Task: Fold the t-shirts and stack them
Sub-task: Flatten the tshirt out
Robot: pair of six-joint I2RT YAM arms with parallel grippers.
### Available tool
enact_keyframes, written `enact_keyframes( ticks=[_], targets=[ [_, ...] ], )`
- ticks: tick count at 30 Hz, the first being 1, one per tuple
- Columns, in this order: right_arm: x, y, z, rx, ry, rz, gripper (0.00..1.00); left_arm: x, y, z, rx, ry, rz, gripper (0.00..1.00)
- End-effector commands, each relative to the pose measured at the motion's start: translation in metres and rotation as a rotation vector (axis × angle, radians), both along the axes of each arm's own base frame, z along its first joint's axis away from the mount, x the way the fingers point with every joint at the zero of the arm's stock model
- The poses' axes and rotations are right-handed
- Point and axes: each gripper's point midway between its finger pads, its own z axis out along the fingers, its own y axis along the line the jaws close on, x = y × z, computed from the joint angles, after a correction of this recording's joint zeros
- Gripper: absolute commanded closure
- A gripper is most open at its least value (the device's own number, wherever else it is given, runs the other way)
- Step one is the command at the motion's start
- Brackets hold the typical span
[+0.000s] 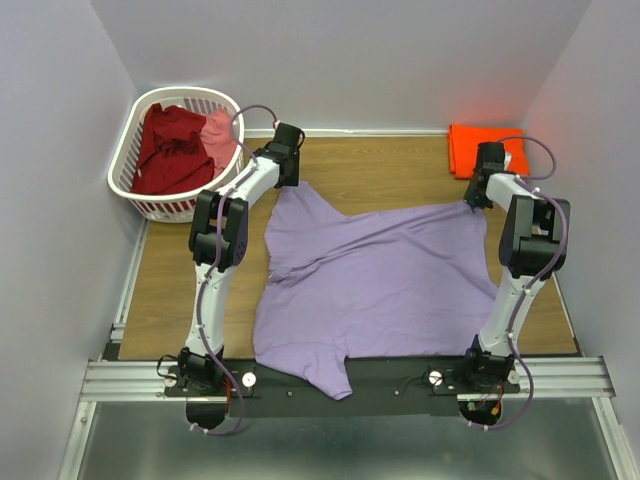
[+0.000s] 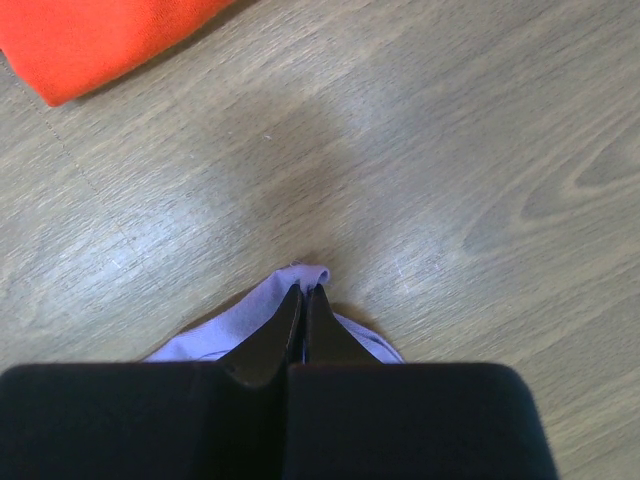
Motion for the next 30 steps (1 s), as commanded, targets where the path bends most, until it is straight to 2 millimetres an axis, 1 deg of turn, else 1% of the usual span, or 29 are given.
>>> enact_keyframes(
  ticks=[1, 9, 15, 19, 27, 28, 30],
  targets=[
    [-0.011, 0.007, -0.007, 0.041, 0.028, 0.011, 0.99, -0.010, 0.003, -0.022, 0.009, 0.070, -0.025, 0.48],
    [-0.012, 0.011, -0.011, 0.063, 0.028, 0.014, 0.99, -0.015, 0.002, -0.032, 0.013, 0.100, -0.046, 0.48],
    [-0.012, 0.011, -0.011, 0.064, 0.029, 0.018, 0.99, -0.019, -0.003, -0.047, -0.003, 0.141, -0.071, 0.49],
    [-0.011, 0.011, -0.009, 0.064, 0.024, 0.017, 0.99, -0.020, -0.004, -0.047, -0.007, 0.148, -0.074, 0.50],
    [-0.010, 0.012, -0.007, 0.068, 0.014, 0.016, 0.99, -0.028, -0.001, -0.057, 0.015, 0.202, -0.085, 0.54],
    [-0.010, 0.011, -0.006, 0.070, 0.014, 0.015, 0.99, -0.027, -0.001, -0.055, 0.017, 0.200, -0.095, 0.54],
    [-0.010, 0.013, -0.006, 0.071, 0.012, 0.016, 0.99, -0.031, -0.003, -0.059, 0.017, 0.229, -0.110, 0.55]
  ],
)
